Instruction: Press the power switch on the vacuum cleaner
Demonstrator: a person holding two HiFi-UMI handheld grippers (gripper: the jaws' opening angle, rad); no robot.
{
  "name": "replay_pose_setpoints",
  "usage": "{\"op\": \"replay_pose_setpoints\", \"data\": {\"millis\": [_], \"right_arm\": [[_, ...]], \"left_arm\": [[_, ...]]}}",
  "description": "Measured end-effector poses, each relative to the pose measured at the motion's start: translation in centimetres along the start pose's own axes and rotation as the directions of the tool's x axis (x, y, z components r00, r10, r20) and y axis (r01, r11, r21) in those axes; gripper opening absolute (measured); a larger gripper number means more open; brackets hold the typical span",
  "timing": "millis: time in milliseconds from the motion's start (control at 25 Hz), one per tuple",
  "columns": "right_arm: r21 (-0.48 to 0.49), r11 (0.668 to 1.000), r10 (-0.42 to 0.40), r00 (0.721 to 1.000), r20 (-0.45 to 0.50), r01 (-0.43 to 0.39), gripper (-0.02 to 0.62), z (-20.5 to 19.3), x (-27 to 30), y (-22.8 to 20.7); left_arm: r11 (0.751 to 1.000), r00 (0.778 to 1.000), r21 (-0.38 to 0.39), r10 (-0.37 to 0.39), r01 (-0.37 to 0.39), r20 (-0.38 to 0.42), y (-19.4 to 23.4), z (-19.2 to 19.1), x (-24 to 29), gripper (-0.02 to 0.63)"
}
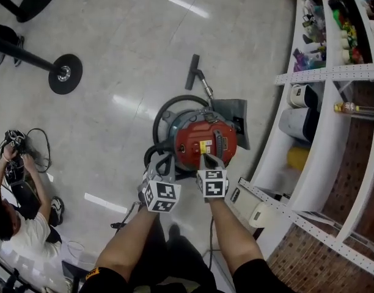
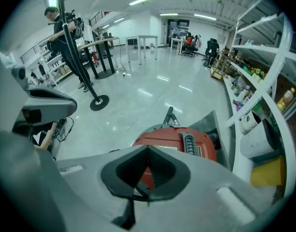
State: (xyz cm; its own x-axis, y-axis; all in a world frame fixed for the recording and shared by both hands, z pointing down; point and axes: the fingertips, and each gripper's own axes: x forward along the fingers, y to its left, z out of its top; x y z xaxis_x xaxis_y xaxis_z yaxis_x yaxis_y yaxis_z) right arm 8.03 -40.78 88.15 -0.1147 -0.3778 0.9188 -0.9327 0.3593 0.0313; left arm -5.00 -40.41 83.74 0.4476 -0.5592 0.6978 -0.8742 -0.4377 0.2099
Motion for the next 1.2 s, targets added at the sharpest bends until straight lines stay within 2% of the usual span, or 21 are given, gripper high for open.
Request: {"op": "replay_pose_setpoints", "data": {"millis": [160, 360, 640, 920, 1200], "right_arm": [[0.059, 0.998, -0.003, 1.0, 0.025, 0.001, -0.008, -2.0, -3.5, 0.0], [0.134, 0.991, -0.02, 0.992, 0.127, 0.003, -0.008, -1.9, -7.1, -0.1], [0.181, 0.983, -0.055, 0.971, 0.234, 0.012, -0.008, -5.4, -14.3, -0.3], [0.112, 0.993, -0.065, 0.911, 0.407, 0.021, -0.008, -7.7, -23.6, 0.2], [0.082, 0.996, -0.066, 0.834, 0.548, 0.026, -0.008, -11.2, -32.6, 0.0]], "left_arm": [[1.0, 1.0, 0.011, -0.022, 0.022, 0.013, -2.6, 0.4, -2.0, 0.015], [0.999, 0.997, 0.017, -0.036, 0.035, 0.062, -4.0, 1.6, -3.6, 0.015], [0.999, 0.991, 0.019, -0.045, 0.043, 0.125, -7.5, 1.9, -8.4, 0.015], [1.0, 0.974, 0.015, -0.001, -0.002, 0.224, -10.7, 2.1, -16.2, 0.015], [0.998, 0.951, 0.054, -0.042, 0.027, 0.305, -20.0, 1.3, -21.5, 0.015]]}}
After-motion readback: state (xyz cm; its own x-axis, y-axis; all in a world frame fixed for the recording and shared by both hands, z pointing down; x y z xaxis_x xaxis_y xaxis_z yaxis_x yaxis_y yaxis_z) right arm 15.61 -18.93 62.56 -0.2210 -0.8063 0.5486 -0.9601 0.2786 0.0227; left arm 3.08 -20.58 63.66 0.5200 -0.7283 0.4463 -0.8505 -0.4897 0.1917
